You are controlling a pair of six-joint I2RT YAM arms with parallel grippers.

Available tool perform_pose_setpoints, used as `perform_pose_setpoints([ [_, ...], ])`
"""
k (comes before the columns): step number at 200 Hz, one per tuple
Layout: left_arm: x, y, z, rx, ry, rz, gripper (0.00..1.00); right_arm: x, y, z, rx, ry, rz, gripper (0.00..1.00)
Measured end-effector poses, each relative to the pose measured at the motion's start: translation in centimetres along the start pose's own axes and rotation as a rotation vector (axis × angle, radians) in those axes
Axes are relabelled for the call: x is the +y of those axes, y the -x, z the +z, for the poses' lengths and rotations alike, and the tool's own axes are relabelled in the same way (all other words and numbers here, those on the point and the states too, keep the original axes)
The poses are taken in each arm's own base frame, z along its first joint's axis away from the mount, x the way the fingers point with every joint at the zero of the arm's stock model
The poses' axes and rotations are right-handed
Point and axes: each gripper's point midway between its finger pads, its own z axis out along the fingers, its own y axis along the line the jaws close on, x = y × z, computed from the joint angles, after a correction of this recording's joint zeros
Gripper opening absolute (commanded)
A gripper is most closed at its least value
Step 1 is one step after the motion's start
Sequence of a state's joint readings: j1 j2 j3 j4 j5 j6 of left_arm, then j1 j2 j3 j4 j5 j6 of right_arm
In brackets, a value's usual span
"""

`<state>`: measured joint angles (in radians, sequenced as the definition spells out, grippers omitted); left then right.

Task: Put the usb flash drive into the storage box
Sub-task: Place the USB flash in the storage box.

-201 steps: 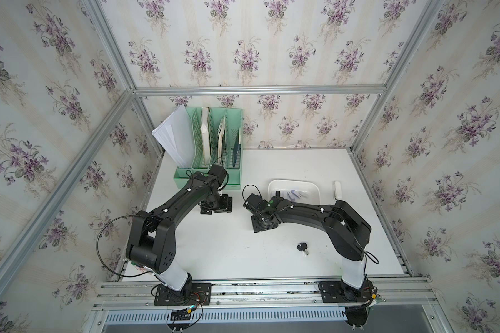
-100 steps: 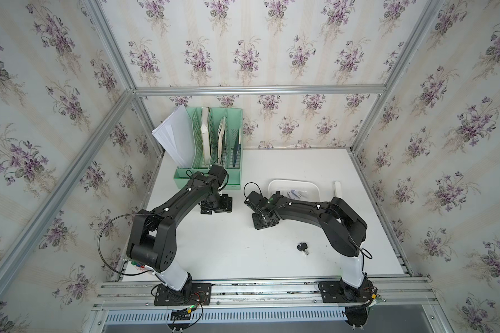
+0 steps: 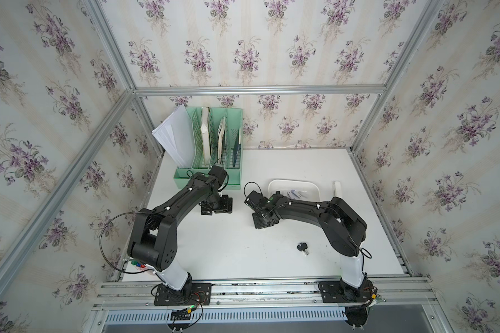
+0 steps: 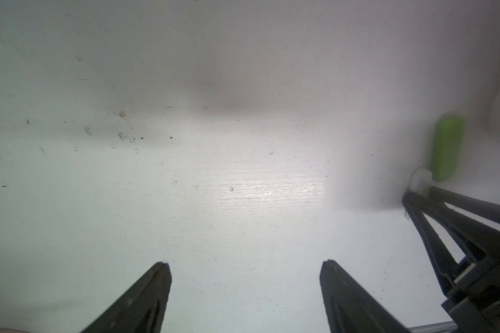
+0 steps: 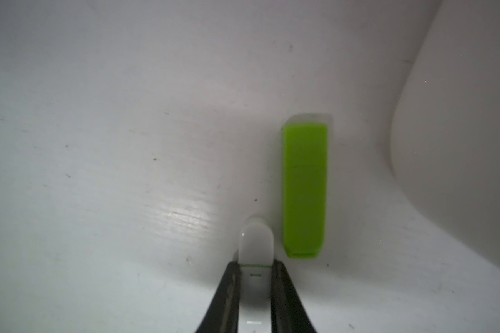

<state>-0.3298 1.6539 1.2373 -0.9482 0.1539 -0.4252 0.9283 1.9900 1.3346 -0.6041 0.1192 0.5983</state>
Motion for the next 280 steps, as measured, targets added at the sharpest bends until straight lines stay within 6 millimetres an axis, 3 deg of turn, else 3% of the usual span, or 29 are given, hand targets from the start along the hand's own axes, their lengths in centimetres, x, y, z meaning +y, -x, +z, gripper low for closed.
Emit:
perform_pose_setpoints([
  [32, 0.0, 0.0, 0.1, 0.003, -0.002, 0.000, 0.86, 0.3, 0.2, -1.5, -0.004, 0.022, 0.001, 0.16],
  [85, 0.0, -0.2, 0.4, 0.014, 0.000, -0.001, 0.86, 0.4, 4.0, -7.8, -0.123, 0.072, 0.037, 0.14],
  [111, 0.0, -0.2, 0.8, 0.028, 0.002, -0.002, 0.86, -2.6, 6.5, -10.9, -0.188, 0.059, 0.102, 0.15],
  [139, -0.3, 0.3, 1.8, 0.054, 0.003, -0.001, 0.86, -8.2, 7.9, -12.5, -0.215, -0.006, 0.178, 0.14],
  [171, -1.2, 2.0, 3.0, 0.070, -0.010, 0.006, 0.85, -15.5, 7.8, -11.8, -0.177, -0.102, 0.272, 0.14],
  [193, -2.0, 3.4, 3.9, 0.080, -0.024, 0.012, 0.86, -19.1, 7.9, -10.8, -0.153, -0.153, 0.314, 0.13],
  [226, -3.2, 4.7, 5.3, 0.101, -0.039, 0.029, 0.86, -21.0, 8.0, -8.1, -0.086, -0.176, 0.314, 0.13],
  [280, -4.0, 4.9, 6.0, 0.125, -0.050, 0.038, 0.86, -22.6, 8.4, -5.2, -0.042, -0.190, 0.315, 0.13],
])
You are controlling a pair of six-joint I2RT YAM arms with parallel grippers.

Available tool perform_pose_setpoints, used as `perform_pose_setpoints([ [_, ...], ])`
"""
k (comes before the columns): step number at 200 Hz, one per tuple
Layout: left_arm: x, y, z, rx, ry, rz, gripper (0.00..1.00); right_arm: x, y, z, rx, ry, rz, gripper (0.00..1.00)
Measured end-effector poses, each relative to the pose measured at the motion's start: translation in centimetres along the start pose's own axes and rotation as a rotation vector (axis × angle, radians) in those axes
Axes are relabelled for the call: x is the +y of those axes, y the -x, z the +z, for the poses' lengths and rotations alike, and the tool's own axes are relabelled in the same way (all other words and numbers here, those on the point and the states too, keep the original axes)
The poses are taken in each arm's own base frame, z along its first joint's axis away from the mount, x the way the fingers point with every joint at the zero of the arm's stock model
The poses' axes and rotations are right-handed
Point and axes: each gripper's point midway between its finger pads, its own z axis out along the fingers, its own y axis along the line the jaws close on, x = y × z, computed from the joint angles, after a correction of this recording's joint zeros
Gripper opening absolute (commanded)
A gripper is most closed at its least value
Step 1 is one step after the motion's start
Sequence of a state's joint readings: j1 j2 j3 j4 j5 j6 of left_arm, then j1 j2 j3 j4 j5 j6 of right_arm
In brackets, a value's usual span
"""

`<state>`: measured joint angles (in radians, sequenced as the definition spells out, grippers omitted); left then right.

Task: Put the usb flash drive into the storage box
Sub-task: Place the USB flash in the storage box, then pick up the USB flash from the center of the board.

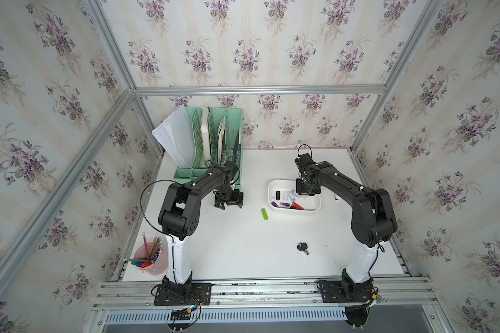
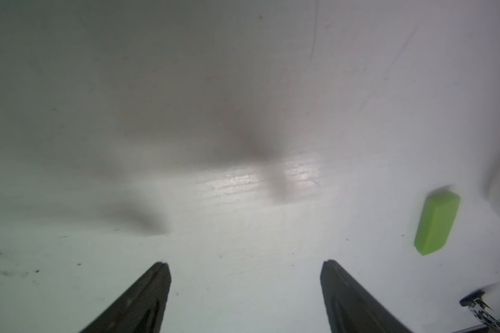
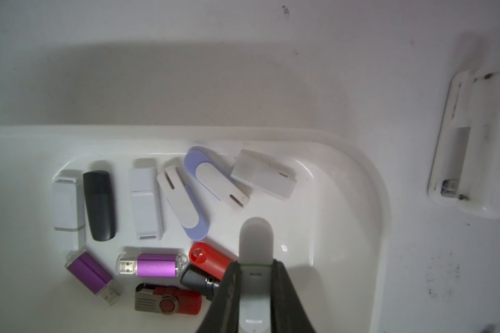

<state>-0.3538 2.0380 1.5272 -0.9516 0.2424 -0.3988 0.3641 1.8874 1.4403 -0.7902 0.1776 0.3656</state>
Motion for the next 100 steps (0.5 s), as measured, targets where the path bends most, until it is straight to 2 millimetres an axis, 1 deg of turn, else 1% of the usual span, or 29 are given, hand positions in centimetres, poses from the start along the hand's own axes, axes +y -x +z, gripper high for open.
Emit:
perform_pose_setpoints([
  [56, 0.0, -0.1, 0.0, 0.004, 0.002, 0.006, 0.86, -0.5, -2.5, 3.1, 0.079, -0.022, -0.012, 0.12],
  [79, 0.1, -0.2, 0.0, 0.009, 0.003, 0.005, 0.86, -0.5, -3.1, 3.9, 0.098, -0.027, -0.015, 0.12],
  [100, 0.1, -0.3, 0.1, 0.011, 0.005, 0.005, 0.86, -0.6, -3.3, 4.6, 0.105, -0.032, -0.015, 0.12],
])
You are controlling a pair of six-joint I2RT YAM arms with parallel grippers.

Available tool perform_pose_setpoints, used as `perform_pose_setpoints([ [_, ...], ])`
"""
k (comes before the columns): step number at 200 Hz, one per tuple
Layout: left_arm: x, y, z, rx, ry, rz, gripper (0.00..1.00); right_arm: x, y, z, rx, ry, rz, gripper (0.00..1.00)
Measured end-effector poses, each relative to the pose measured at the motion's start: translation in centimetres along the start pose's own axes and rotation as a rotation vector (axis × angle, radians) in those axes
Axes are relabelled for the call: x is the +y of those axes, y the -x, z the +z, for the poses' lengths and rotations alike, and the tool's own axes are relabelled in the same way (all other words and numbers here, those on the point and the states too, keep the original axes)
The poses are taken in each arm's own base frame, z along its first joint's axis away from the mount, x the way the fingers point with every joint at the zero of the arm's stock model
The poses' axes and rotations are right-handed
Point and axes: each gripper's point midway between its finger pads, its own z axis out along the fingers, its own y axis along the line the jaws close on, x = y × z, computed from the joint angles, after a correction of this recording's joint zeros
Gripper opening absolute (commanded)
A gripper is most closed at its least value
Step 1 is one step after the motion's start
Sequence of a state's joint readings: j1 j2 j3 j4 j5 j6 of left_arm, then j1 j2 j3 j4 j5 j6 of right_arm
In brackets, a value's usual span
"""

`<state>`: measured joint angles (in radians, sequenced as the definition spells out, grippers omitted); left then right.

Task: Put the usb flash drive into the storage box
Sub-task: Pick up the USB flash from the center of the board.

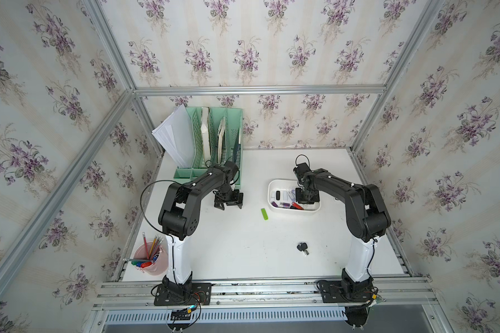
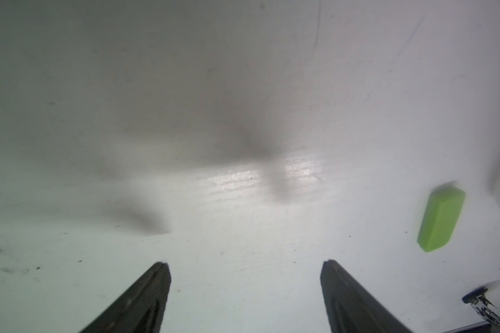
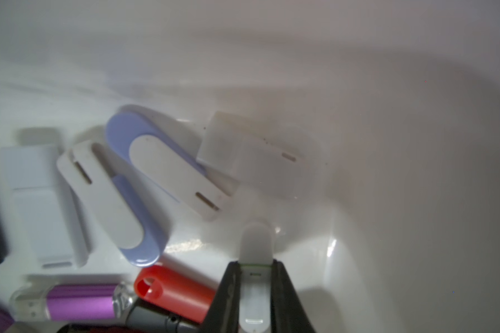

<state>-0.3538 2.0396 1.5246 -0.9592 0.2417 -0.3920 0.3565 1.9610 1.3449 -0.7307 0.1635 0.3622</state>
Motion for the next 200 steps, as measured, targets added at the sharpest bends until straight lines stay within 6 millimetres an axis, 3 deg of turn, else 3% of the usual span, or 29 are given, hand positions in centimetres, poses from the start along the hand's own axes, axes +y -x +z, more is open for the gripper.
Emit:
perform_pose_setpoints([
  [22, 0.0, 0.0, 0.1, 0.003, 0.001, -0.001, 0.87, -0.1, 0.0, 0.6, 0.008, -0.004, 0.001, 0.15],
  [56, 0.0, 0.0, 0.1, 0.005, 0.004, -0.001, 0.87, -0.2, 0.4, 0.8, 0.004, -0.012, 0.004, 0.42],
  [78, 0.1, -0.1, 0.1, 0.007, 0.006, -0.001, 0.87, -0.2, 0.7, 0.6, -0.011, -0.006, 0.005, 0.47],
  [99, 0.1, -0.2, -0.2, 0.005, 0.006, 0.000, 0.87, -0.2, 1.2, -0.8, -0.040, 0.006, 0.009, 0.48],
  [119, 0.2, -0.6, -0.7, -0.004, 0.007, 0.001, 0.87, 0.5, 2.0, -3.6, -0.110, 0.036, -0.010, 0.52],
  [145, 0.9, -1.6, -0.8, 0.002, 0.017, -0.006, 0.89, 3.8, 3.2, -8.4, -0.225, 0.110, -0.090, 0.59],
  [166, 2.3, -2.9, -0.6, 0.021, 0.026, -0.032, 0.89, 7.1, 3.6, -11.0, -0.277, 0.171, -0.163, 0.62],
  [182, 3.4, -3.9, -0.8, 0.024, 0.027, -0.058, 0.89, 10.5, 2.9, -12.5, -0.301, 0.210, -0.241, 0.63],
  [200, 4.5, -4.8, -1.1, 0.023, 0.027, -0.083, 0.89, 14.4, 0.7, -12.8, -0.277, 0.270, -0.327, 0.64],
])
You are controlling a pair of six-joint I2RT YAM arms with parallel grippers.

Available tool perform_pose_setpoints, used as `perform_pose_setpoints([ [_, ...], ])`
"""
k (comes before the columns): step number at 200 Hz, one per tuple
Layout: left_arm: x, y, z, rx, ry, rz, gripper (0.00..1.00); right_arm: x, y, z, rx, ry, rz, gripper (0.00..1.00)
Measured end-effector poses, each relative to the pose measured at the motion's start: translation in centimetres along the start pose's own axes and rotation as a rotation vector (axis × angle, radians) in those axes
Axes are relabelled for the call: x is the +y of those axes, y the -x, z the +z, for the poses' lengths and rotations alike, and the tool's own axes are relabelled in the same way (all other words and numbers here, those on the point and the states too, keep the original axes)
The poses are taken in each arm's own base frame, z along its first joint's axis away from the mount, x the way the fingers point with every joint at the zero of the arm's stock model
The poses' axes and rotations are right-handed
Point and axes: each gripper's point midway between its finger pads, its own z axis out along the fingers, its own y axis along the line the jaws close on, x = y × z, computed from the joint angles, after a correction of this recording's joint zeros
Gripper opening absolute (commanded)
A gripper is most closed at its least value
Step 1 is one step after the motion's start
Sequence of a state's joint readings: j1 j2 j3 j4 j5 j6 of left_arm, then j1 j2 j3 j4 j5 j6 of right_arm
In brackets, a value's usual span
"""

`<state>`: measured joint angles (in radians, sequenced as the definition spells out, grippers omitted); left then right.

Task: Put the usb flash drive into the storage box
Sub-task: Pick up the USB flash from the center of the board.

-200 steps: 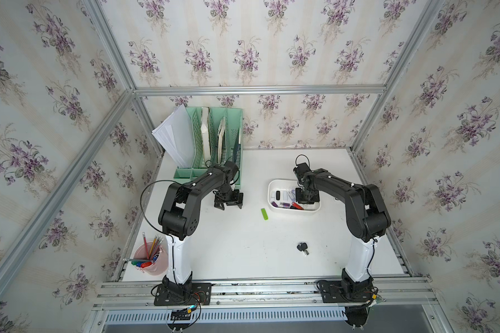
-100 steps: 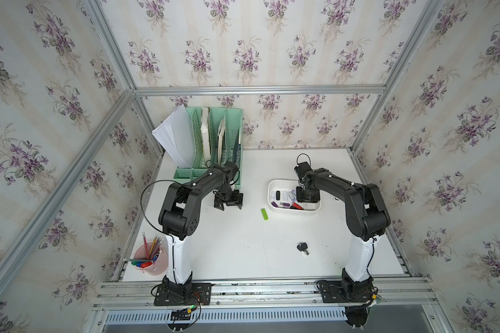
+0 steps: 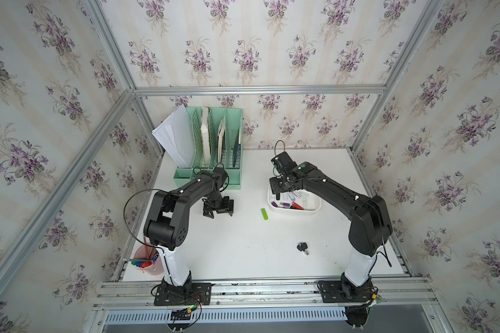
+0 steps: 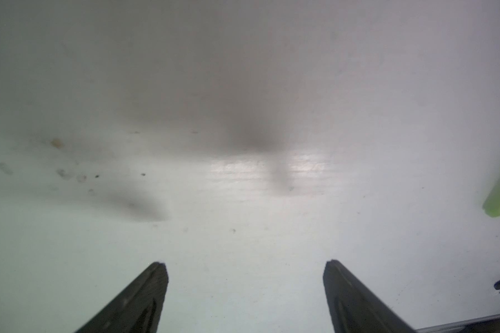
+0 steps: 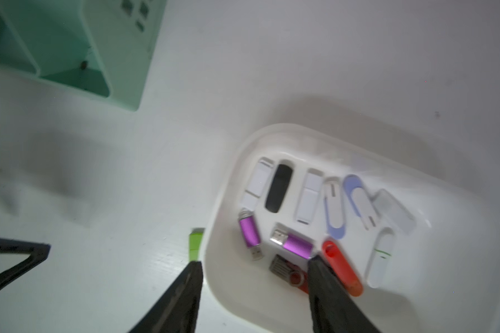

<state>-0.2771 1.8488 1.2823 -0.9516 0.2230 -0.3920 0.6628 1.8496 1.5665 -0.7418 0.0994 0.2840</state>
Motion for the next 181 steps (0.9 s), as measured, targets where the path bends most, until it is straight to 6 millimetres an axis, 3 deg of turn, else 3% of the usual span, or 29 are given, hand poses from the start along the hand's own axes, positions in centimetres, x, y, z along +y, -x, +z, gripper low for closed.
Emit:
perform_pose_setpoints([
  [76, 1.3, -1.5, -0.2, -0.003, 0.000, -0.023, 0.90, 7.7, -6.5, 1.3, 0.138, 0.116, -0.079, 0.67],
  [142, 1.3, -1.4, 0.0, -0.008, -0.001, -0.023, 0.90, 7.7, -8.1, 4.6, 0.215, 0.085, -0.075, 0.71],
  [181, 1.3, -1.4, -0.1, -0.008, -0.001, -0.022, 0.90, 4.9, -7.8, 5.6, 0.228, 0.017, -0.054, 0.73],
])
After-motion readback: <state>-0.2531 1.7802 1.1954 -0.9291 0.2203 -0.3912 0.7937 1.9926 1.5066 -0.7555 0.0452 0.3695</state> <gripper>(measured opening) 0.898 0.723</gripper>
